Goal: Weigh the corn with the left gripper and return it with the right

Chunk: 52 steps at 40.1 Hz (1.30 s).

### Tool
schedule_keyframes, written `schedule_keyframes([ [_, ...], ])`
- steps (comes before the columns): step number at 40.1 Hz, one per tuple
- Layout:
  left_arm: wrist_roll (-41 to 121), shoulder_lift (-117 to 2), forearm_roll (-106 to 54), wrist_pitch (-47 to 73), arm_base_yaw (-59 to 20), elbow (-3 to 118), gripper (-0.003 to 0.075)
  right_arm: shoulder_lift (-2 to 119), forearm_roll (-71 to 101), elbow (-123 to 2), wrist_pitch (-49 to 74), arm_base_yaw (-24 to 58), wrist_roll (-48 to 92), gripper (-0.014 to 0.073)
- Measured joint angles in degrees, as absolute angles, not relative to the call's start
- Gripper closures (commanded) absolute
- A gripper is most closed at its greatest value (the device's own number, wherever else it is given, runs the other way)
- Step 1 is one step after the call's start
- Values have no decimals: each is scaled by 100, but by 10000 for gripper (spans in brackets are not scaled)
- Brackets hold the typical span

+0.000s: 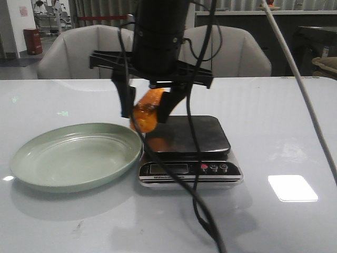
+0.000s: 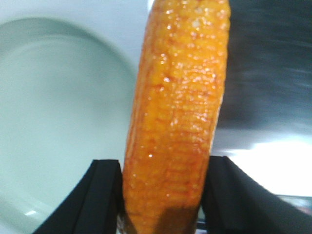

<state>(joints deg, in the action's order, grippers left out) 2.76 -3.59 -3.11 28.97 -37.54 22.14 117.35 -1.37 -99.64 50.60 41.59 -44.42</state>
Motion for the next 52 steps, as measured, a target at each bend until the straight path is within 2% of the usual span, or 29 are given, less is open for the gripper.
schedule_keyframes([
  [12, 276, -359, -311, 2897, -3754, 2214, 588, 12175, 44, -10010, 4336, 4679, -4141, 346],
  [16, 276, -359, -311, 2897, -3754, 2214, 588, 12383, 44, -10045, 4284, 4776, -4141, 259],
  [21, 276, -359, -311, 2897, -3754, 2214, 588, 12557, 44, -10196, 4210, 4865, -4137, 84],
  [26, 276, -359, -311, 2897, -3754, 2214, 588, 12701, 44, -10415, 4208, 4911, -4137, -1],
  [37, 276, -359, -311, 2897, -3754, 2214, 588, 12636, 47, -10480, 4325, 4833, -3958, -4],
  [52, 276, -359, -311, 2897, -3754, 2214, 588, 11810, 314, -10480, 5700, 4189, -1805, -3],
])
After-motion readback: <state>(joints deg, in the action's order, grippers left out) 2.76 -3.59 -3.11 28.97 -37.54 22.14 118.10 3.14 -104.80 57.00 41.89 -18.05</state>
